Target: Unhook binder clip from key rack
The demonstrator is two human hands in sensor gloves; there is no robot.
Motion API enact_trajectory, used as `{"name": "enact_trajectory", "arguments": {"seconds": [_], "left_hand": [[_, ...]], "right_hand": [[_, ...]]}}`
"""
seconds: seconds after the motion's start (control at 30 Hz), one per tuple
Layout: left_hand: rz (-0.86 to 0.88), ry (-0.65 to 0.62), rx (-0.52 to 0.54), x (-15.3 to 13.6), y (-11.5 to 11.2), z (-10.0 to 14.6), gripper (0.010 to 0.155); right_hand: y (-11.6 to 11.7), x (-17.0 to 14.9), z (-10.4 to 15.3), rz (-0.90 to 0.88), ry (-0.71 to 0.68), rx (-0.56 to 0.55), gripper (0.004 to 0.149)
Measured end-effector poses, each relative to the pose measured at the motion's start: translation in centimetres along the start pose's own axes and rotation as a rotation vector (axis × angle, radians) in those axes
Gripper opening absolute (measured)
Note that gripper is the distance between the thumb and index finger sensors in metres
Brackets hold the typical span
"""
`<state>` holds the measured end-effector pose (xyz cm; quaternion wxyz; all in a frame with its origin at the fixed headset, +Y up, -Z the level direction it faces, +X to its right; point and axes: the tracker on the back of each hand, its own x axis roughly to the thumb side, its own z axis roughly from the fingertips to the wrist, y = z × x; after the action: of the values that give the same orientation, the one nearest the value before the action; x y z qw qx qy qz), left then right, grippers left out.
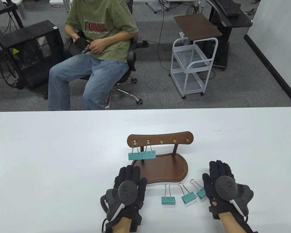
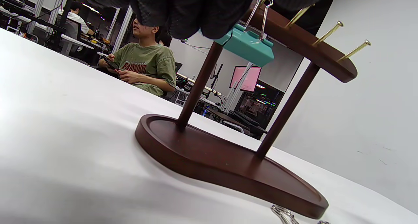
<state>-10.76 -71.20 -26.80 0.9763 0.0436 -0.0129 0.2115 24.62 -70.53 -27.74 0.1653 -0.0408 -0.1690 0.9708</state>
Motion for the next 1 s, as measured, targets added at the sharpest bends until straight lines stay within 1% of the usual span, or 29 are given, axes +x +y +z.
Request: {"name": "enact_trajectory", "arguments": {"seconds": [0.1,0.3,0.47,0.73,0.9,1.0], "left_hand": [[0.000,0.002,0.000,0.0,0.0,0.0,0.065],[0.006,0.017,0.016,-0.1,0.0,0.0,0.063],[0.020,0.028,0.052,-0.4,0.2,0.1,0.062],[0.062,0.064,0.089,-1.3,0.7,0.0,0.066],[0.180,0.100,0.134,-2.3,1.3,-0.2,0.070],[0.291,0.153,0.159,-3.3,1.7,-0.5,0.073]], "right_hand": [[0.6,-0.5,0.2,0.015,-0.018,-0.018,0.061],[1.8,-0.2,0.3,0.032,-0.050,0.009,0.061],[1.8,0.5,0.4,0.042,-0.090,0.010,0.060],[1.8,0.5,0.5,0.039,-0.092,0.013,0.060],[1.5,0.3,0.4,0.006,-0.080,0.007,0.060],[1.4,0.3,0.3,-0.008,-0.072,0.007,0.060]]}}
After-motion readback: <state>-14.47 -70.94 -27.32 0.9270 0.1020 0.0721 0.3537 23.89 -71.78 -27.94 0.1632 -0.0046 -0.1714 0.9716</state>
